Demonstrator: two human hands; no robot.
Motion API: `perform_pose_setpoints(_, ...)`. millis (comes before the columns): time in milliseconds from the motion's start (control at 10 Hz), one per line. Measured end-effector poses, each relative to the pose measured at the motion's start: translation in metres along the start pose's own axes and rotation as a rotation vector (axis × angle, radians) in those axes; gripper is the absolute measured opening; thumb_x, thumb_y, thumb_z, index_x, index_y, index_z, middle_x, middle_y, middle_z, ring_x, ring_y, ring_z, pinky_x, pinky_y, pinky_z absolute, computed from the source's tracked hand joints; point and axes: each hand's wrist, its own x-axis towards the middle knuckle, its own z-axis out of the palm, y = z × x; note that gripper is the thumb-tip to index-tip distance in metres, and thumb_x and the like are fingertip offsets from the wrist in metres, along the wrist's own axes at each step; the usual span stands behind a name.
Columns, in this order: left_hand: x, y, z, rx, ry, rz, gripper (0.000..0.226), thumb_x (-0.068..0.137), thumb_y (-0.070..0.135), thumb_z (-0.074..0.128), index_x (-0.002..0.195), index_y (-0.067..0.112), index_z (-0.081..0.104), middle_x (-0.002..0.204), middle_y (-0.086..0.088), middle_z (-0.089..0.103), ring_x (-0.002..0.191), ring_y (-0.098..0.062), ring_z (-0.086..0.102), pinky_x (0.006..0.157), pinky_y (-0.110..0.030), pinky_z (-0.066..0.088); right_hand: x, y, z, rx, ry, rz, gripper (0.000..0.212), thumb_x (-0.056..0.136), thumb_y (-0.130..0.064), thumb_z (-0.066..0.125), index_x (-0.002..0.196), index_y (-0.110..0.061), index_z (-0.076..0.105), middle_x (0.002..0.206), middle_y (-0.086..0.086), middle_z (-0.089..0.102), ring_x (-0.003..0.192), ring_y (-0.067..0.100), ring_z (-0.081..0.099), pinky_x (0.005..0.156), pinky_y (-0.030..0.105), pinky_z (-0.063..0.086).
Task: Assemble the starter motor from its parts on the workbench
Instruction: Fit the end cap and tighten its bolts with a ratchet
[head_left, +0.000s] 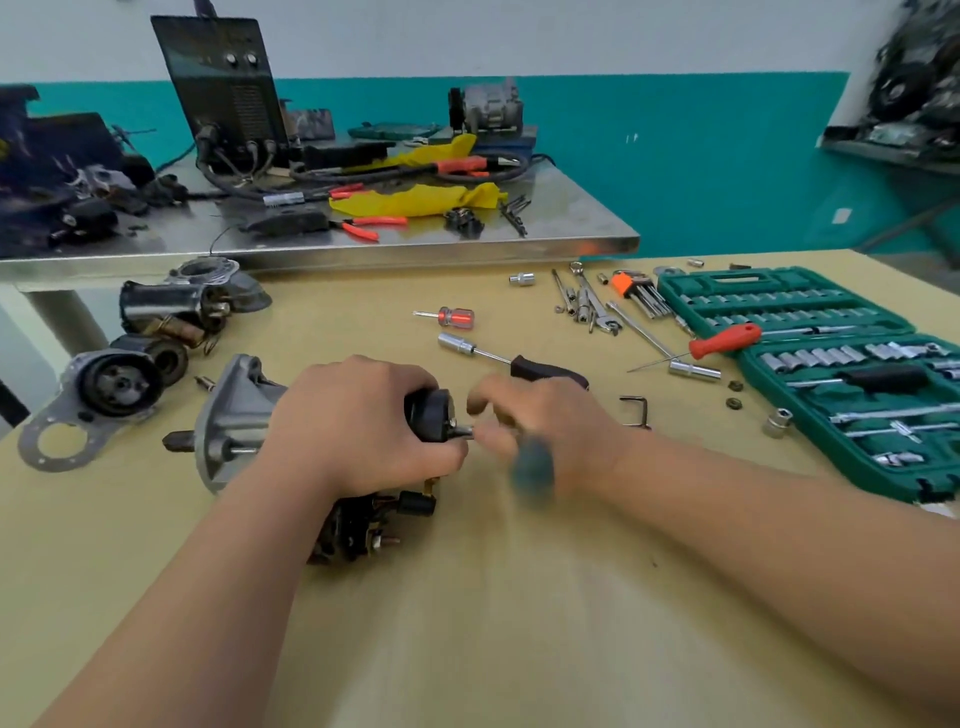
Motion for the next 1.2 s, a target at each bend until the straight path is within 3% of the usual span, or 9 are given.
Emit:
perform_pose_setpoints(100,-0.002,-0.003,0.001,-0.001,0.008,-0.021,0.046,0.049,0.073,0.044,0.078,0.04,0.059,0.065,0.015,0.06,0.064,-0.006,0.055,0.051,-0.021,0.033,0.019,-0.007,-0.001,0.668,-0.265,0.636,0.049,0.095,-0.057,0.034,0.09,-0.014,0.058,0.043,-0.002,0.038,0.034,0.014,0.029,0.036,0.021,0.027)
perform_pose_setpoints(200,-0.003,-0.003,0.002,-0.003,0.0,-0.018,0.046,0.049,0.073,0.045,0.077,0.039,0.059,0.063,0.014,0.06,0.063,-0.003,0.055,0.051,-0.021,0.037,0.016,-0.005,-0.002,0.448,-0.229,0.477,0.053,0.097,-0.053,0.031,0.096,-0.008,0.061,0.046,-0.001,0.044,0.038,0.015,0.038,0.042,0.023,0.037)
perform_pose_setpoints(300,-0.003,-0.001,0.002,0.004,-0.006,-0.014,0.045,0.051,0.072,0.043,0.074,0.036,0.057,0.062,0.013,0.059,0.062,-0.005,0.055,0.051,-0.022,0.034,-0.004,0.002,-0.008,-0.427,0.038,-0.335,0.044,0.094,-0.042,0.042,0.097,-0.005,0.066,0.069,0.006,0.064,0.061,0.026,0.06,0.054,0.036,0.05)
perform_pose_setpoints(500,-0.005,-0.005,0.0,-0.016,0.016,-0.044,0.049,0.05,0.072,0.044,0.08,0.038,0.061,0.065,0.014,0.061,0.065,-0.005,0.057,0.052,-0.022,0.041,0.019,-0.005,0.003,0.83,-0.314,0.741,0.047,0.095,-0.057,0.037,0.096,-0.014,0.056,0.047,-0.003,0.038,0.036,0.012,0.026,0.034,0.019,0.027)
perform_pose_setpoints(600,-0.007,-0.004,0.0,-0.008,0.007,-0.033,0.049,0.05,0.072,0.044,0.08,0.038,0.062,0.064,0.014,0.062,0.064,-0.005,0.057,0.052,-0.021,0.041,0.015,0.0,0.003,0.491,-0.246,0.484,0.052,0.096,-0.055,0.033,0.096,-0.01,0.059,0.049,-0.002,0.044,0.039,0.014,0.036,0.039,0.026,0.037)
perform_pose_setpoints(700,-0.005,-0.002,0.0,0.007,-0.001,-0.037,0.05,0.05,0.073,0.042,0.079,0.036,0.062,0.065,0.013,0.062,0.067,-0.009,0.058,0.053,-0.022,0.039,0.0,0.002,-0.003,-0.404,0.006,-0.37,0.036,0.093,-0.041,0.054,0.101,-0.007,0.063,0.068,0.006,0.064,0.06,0.024,0.059,0.053,0.034,0.045)
perform_pose_setpoints(900,-0.007,-0.005,-0.001,-0.007,0.004,-0.059,0.047,0.051,0.073,0.044,0.079,0.04,0.062,0.064,0.014,0.061,0.064,-0.005,0.057,0.05,-0.021,0.037,0.019,-0.011,0.004,0.798,-0.305,0.692,0.053,0.092,-0.067,0.033,0.093,-0.019,0.057,0.046,-0.005,0.037,0.036,0.012,0.026,0.04,0.021,0.025)
perform_pose_setpoints(1100,-0.007,-0.003,-0.001,0.003,-0.008,-0.062,0.049,0.051,0.073,0.045,0.081,0.038,0.062,0.065,0.013,0.062,0.066,-0.007,0.057,0.053,-0.021,0.038,-0.002,0.002,0.001,-0.425,0.082,-0.368,0.033,0.094,-0.039,0.051,0.112,-0.014,0.062,0.073,0.003,0.066,0.066,0.022,0.062,0.057,0.037,0.049)
perform_pose_setpoints(1200,-0.008,-0.005,0.0,0.014,-0.009,-0.063,0.048,0.051,0.072,0.043,0.077,0.037,0.061,0.062,0.013,0.061,0.062,-0.004,0.055,0.049,-0.021,0.035,0.006,-0.007,0.007,0.13,-0.051,0.034,0.049,0.093,-0.056,0.037,0.115,-0.019,0.06,0.07,-0.001,0.065,0.063,0.015,0.062,0.057,0.035,0.047)
